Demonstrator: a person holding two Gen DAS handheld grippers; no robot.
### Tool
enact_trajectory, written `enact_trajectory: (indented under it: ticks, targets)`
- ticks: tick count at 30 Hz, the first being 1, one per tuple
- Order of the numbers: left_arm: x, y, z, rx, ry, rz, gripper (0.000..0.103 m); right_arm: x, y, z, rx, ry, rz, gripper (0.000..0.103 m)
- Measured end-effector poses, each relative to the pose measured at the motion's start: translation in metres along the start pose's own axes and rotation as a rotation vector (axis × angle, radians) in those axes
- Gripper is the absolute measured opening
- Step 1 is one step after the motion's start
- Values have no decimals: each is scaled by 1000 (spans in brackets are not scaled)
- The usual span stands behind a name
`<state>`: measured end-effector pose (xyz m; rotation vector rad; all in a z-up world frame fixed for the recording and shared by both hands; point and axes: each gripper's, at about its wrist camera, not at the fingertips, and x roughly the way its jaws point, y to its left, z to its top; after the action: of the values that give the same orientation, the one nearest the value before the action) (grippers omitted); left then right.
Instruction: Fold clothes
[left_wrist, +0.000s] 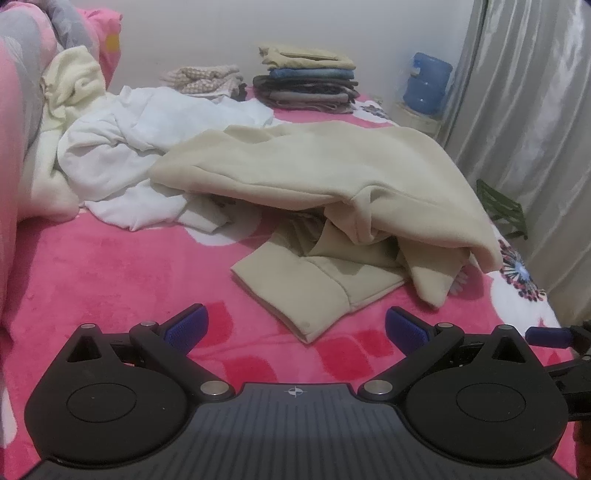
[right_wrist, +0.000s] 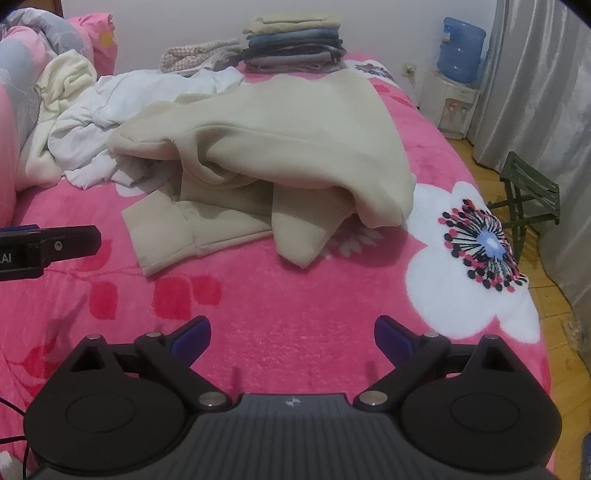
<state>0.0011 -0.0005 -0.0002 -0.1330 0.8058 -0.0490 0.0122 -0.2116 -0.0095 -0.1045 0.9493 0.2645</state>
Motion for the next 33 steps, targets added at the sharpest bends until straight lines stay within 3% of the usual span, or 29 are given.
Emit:
enact_trajectory:
  ticks: [5,19,25,33]
  targets:
    - [-4,1,-3,17,-28,37,103,0,-3,-1,3,-12,-4,99]
    - [0,11,-9,-14,-1,108,103,9,2,2,49,25,-107,100]
    - [2,12,-12,-44,15,104,103,9,5,2,38,30,-115,100]
    - [1,6,-14,-8,15,97,103,11,6,1,42,36,-120,100]
